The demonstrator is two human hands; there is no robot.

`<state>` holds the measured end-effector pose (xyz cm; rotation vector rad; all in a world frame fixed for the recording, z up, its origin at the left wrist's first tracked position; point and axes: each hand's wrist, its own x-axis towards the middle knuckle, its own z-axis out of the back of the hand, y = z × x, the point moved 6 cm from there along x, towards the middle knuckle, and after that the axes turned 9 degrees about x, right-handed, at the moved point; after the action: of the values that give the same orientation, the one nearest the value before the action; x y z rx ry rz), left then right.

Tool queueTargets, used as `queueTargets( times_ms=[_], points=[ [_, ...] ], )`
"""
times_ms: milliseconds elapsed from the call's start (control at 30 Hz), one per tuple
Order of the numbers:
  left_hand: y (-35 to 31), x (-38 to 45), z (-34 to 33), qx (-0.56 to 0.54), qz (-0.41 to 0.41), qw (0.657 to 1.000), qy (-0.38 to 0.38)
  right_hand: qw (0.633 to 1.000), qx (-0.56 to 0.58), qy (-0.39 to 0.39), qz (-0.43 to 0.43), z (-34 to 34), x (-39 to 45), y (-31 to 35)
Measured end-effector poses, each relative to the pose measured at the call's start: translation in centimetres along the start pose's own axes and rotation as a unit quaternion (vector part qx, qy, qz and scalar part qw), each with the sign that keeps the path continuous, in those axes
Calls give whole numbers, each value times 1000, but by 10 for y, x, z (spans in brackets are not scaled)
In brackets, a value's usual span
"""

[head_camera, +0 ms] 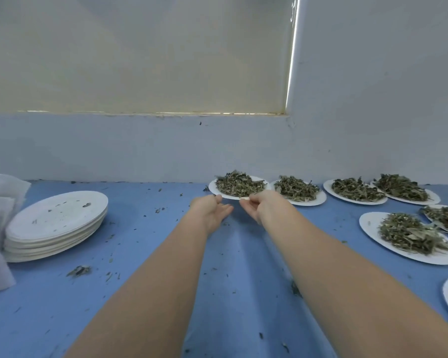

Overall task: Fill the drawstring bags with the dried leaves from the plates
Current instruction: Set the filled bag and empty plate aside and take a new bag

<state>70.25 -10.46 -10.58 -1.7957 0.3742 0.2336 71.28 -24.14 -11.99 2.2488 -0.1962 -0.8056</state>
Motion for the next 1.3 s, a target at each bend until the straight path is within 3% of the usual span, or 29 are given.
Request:
queueTargets(
  times_ms=[333,800,1067,1233,1300],
  points=[
    [2,-141,10,-38,-29,999,1,997,-58,31,-30,58,-149,-7],
    [126,-299,88,-14,39,995,-94,989,-148,14,-27,171,-296,-110],
    [111,-360,70,88,4,990,-109,987,-158,12,23,187,-346,-93],
    [113,-402,28,116,-8,991,-64,957,-269,85,71,198,-396,-69],
    [116,-414,12,208,-32,977,-37,893,-399,142,154,203,-416,-52]
  ],
)
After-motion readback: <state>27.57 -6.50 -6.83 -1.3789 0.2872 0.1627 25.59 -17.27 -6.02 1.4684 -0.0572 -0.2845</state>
